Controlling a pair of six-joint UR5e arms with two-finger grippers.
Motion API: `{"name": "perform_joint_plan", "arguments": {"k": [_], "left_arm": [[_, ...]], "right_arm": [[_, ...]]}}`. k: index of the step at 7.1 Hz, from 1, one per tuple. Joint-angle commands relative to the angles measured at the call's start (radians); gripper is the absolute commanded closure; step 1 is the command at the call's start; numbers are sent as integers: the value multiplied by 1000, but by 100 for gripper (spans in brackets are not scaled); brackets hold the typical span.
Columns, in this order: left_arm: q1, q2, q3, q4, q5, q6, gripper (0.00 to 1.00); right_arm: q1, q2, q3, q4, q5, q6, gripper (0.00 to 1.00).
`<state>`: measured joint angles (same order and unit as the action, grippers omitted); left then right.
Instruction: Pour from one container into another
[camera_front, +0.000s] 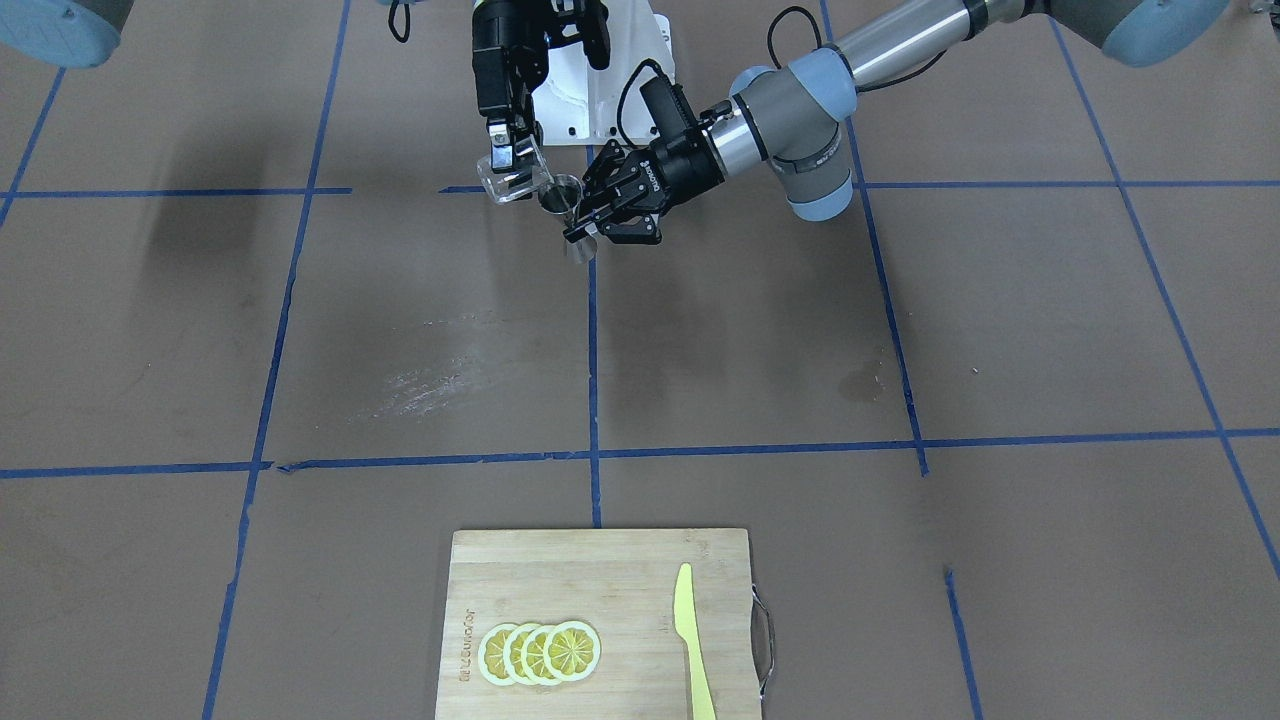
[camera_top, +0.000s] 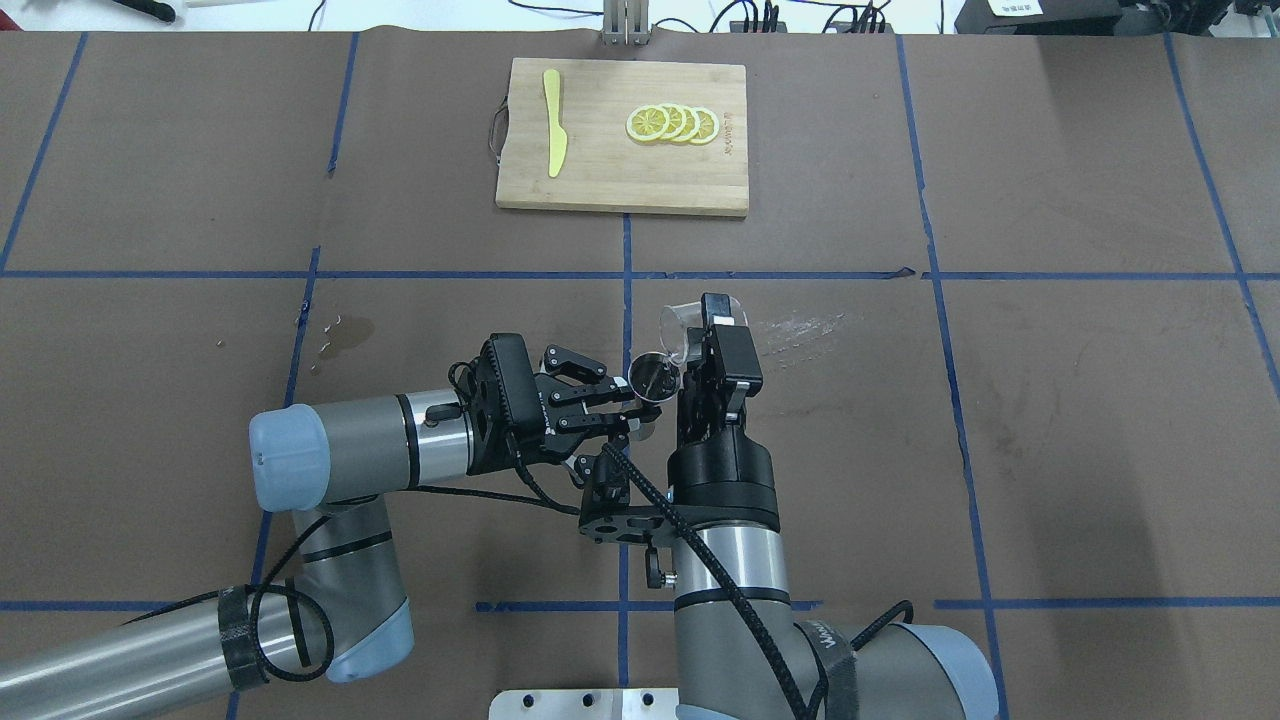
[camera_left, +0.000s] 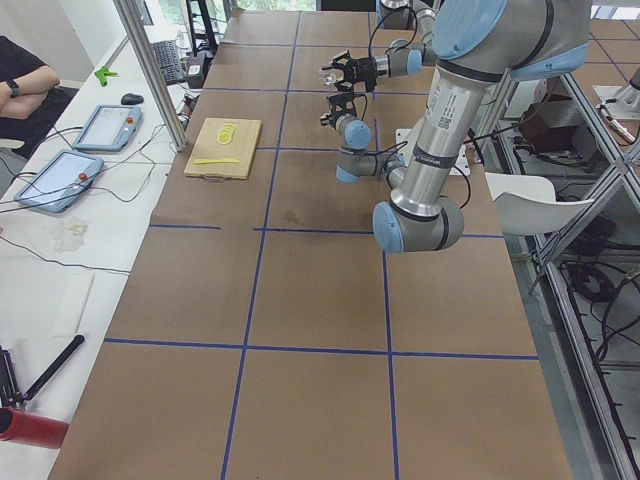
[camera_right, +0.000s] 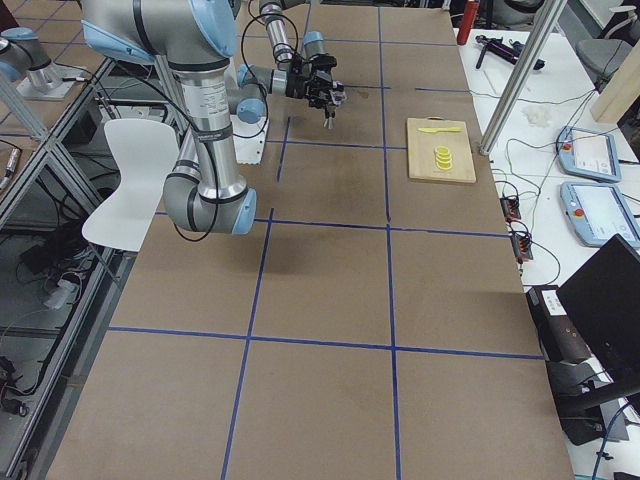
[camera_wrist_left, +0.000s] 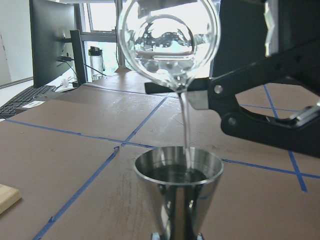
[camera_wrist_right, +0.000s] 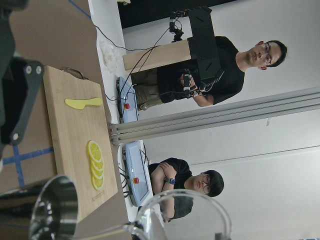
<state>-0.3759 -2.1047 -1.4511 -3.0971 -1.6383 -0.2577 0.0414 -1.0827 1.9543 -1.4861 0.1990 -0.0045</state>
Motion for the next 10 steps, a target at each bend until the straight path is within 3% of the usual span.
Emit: {"name": "perform_joint_plan", "arguments": {"k": [1, 6, 10], "left_arm": [[0, 0, 0, 0, 0, 0, 100], [-1, 0, -2, 0, 0, 0, 100], [-1, 0, -3, 0, 0, 0, 100]], "right_arm": [[0, 6, 1, 9, 0, 7, 100], [3, 18, 5, 136, 33, 67, 100], [76, 9, 5, 145, 129, 123, 100]]}}
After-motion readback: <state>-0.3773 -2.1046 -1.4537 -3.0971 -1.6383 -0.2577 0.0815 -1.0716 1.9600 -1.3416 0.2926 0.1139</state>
